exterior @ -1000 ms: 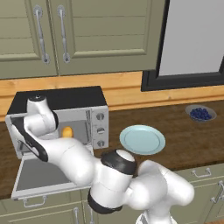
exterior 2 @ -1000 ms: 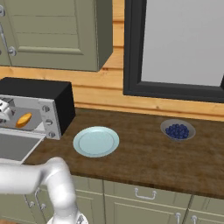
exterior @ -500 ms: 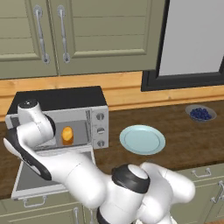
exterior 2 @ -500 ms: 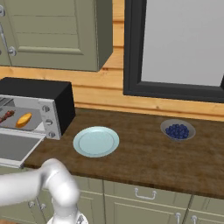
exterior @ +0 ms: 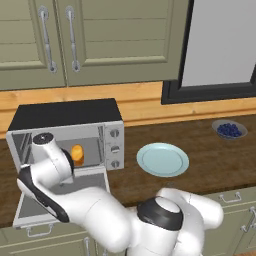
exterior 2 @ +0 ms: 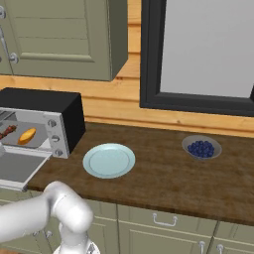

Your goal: Pick up the kebab skewer and baguette bread, and place them inside the toaster oven. Close the toaster oven door and start by setting the timer.

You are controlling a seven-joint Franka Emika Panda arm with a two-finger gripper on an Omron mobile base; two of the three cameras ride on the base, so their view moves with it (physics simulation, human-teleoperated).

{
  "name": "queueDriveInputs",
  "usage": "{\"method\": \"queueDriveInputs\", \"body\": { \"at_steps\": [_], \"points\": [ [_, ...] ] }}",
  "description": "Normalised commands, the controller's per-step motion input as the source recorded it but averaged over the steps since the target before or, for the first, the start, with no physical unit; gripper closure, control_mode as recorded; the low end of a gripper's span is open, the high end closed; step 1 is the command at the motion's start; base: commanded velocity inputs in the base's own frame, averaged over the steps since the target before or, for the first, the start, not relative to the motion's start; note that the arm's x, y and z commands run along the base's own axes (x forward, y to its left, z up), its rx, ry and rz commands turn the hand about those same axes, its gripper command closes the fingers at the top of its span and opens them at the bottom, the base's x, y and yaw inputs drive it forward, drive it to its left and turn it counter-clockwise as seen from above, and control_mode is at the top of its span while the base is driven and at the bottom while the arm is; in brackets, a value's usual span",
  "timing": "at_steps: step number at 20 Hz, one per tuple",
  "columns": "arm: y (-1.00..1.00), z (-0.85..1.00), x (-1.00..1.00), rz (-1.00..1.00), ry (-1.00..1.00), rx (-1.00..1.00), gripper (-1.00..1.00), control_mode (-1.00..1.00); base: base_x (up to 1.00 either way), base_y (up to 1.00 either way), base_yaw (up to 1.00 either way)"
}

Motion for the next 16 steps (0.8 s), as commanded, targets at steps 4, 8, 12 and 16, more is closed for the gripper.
{"method": "queueDriveInputs", "body": {
  "at_steps": [4,8,12,16],
  "points": [
    [-0.16,-0.37,0.0,-0.13,0.0,0.0,-1.0,-1.0,0.0,0.0,0.0],
    [-0.39,-0.26,0.14,-0.13,0.0,-0.01,-1.0,-1.0,0.0,0.0,0.0],
    [-0.43,-0.15,0.42,-0.12,0.0,-0.01,-1.0,-1.0,0.0,0.0,0.0],
    [-0.39,-0.1,0.42,-0.07,0.0,0.0,-1.0,-1.0,0.0,0.0,0.0]
  ]
}}
